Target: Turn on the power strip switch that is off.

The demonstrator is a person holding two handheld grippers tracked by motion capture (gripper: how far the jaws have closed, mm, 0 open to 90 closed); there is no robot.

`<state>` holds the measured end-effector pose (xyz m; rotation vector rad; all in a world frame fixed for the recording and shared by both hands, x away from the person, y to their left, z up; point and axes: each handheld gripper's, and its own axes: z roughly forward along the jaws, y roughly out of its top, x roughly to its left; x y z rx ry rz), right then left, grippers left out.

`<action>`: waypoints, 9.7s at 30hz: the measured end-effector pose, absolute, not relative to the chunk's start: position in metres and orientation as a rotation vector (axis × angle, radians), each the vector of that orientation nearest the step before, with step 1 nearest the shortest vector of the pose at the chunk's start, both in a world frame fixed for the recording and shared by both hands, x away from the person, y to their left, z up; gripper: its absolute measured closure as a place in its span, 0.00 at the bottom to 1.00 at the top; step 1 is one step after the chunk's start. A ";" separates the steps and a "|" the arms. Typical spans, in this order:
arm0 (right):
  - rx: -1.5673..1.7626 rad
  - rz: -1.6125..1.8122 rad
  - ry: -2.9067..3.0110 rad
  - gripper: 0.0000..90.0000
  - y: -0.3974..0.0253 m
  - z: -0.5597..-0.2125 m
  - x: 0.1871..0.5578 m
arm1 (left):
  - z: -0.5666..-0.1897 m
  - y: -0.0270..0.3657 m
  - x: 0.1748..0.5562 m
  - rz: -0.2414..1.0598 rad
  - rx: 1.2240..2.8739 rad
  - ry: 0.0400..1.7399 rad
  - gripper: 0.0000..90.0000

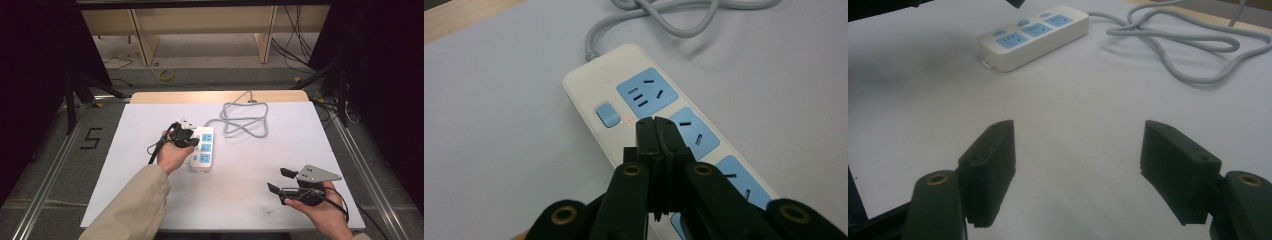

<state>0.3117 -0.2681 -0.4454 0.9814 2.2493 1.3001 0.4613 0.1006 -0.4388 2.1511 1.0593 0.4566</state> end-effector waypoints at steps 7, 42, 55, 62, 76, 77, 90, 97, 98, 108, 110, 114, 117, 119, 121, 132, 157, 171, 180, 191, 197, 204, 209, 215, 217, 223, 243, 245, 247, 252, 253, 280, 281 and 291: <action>0.982 1.300 2.251 0.34 -0.268 -0.446 0.312 | -0.439 0.097 0.464 0.460 2.155 1.061 1.00; 0.989 1.299 2.254 0.34 -0.268 -0.446 0.312 | -0.450 0.094 0.474 0.446 2.222 1.117 1.00; 0.989 1.298 2.254 0.34 -0.267 -0.447 0.312 | -0.451 0.092 0.473 0.438 2.235 1.125 1.00; 0.990 1.296 2.256 0.34 -0.267 -0.447 0.312 | -0.450 0.088 0.473 0.473 2.278 1.102 1.00; 0.987 1.296 2.257 0.34 -0.267 -0.447 0.312 | -0.450 0.085 0.473 0.481 2.293 1.106 1.00; 0.987 1.297 2.257 0.34 -0.267 -0.447 0.312 | -0.450 0.085 0.473 0.483 2.294 1.105 1.00; 0.983 1.298 2.258 0.34 -0.267 -0.447 0.312 | -0.449 0.082 0.474 0.495 2.314 1.108 1.00; 0.985 1.300 2.256 0.34 -0.268 -0.447 0.312 | -0.449 0.082 0.473 0.502 2.319 1.103 1.00; 0.989 1.302 2.256 0.34 -0.267 -0.447 0.312 | -0.450 0.081 0.472 0.513 2.324 1.094 1.00; 1.001 1.304 2.268 0.34 -0.267 -0.449 0.313 | -0.449 0.080 0.472 0.520 2.331 1.099 1.00; 0.993 1.305 2.268 0.34 -0.266 -0.449 0.313 | -0.449 0.080 0.472 0.518 2.332 1.099 1.00; 0.991 1.306 2.267 0.34 -0.266 -0.448 0.312 | -0.449 0.082 0.473 0.494 2.319 1.116 1.00; 0.995 1.306 2.266 0.34 -0.267 -0.448 0.313 | -0.449 0.081 0.474 0.498 2.331 1.100 1.00; 0.995 1.306 2.266 0.34 -0.267 -0.448 0.313 | -0.449 0.081 0.474 0.499 2.333 1.097 1.00; 0.989 1.306 2.266 0.34 -0.267 -0.448 0.313 | -0.449 0.081 0.474 0.497 2.335 1.095 1.00; 0.997 1.298 2.262 0.34 -0.268 -0.448 0.313 | -0.450 0.075 0.472 0.540 2.362 1.096 1.00; 0.997 1.299 2.259 0.34 -0.270 -0.447 0.313 | -0.450 0.080 0.475 0.491 2.330 1.124 1.00; 0.999 1.301 2.257 0.34 -0.270 -0.447 0.312 | -0.450 0.079 0.474 0.511 2.337 1.109 1.00; 0.997 1.302 2.257 0.34 -0.271 -0.447 0.311 | -0.450 0.078 0.473 0.526 2.338 1.101 1.00; 1.004 1.303 2.252 0.34 -0.270 -0.447 0.312 | -0.450 0.078 0.473 0.526 2.338 1.096 1.00; 1.003 1.303 2.255 0.34 -0.271 -0.447 0.312 | -0.450 0.080 0.474 0.509 2.316 1.090 1.00; 1.006 1.302 2.252 0.34 -0.272 -0.447 0.312 | -0.451 0.079 0.473 0.496 2.293 1.093 0.99; 1.006 1.306 2.253 0.34 -0.271 -0.447 0.312 | -0.444 0.081 0.472 0.508 2.265 1.101 0.92; 1.008 1.306 2.254 0.34 -0.271 -0.447 0.312 | -0.439 0.085 0.470 0.525 2.197 1.102 0.82; 1.008 1.309 2.253 0.34 -0.271 -0.447 0.312 | -0.437 0.086 0.470 0.530 2.185 1.098 0.77; 1.008 1.309 2.250 0.34 -0.272 -0.447 0.312 | -0.431 0.091 0.468 0.518 2.119 1.121 0.64; 1.001 1.311 2.255 0.34 -0.272 -0.447 0.311 | -0.420 0.104 0.449 0.499 2.148 1.017 0.37; 1.000 1.313 2.255 0.34 -0.272 -0.446 0.311 | -0.420 0.105 0.447 0.495 2.143 1.007 0.35; 1.000 1.312 2.256 0.34 -0.272 -0.446 0.311 | -0.421 0.106 0.445 0.468 2.125 1.008 0.34; 1.000 1.315 2.256 0.34 -0.271 -0.446 0.311 | -0.421 0.109 0.442 0.476 2.122 1.001 0.31; 1.000 1.316 2.256 0.34 -0.271 -0.446 0.311 | -0.420 0.109 0.441 0.477 2.119 1.000 0.30; 0.990 1.311 2.249 0.34 -0.272 -0.445 0.311 | -0.415 0.132 0.411 0.494 2.097 0.978 0.28; 0.990 1.310 2.248 0.34 -0.273 -0.445 0.311 | -0.415 0.132 0.410 0.497 2.092 0.979 0.28; 0.997 1.308 2.248 0.34 -0.274 -0.445 0.311 | -0.417 0.134 0.405 0.502 2.093 0.966 0.26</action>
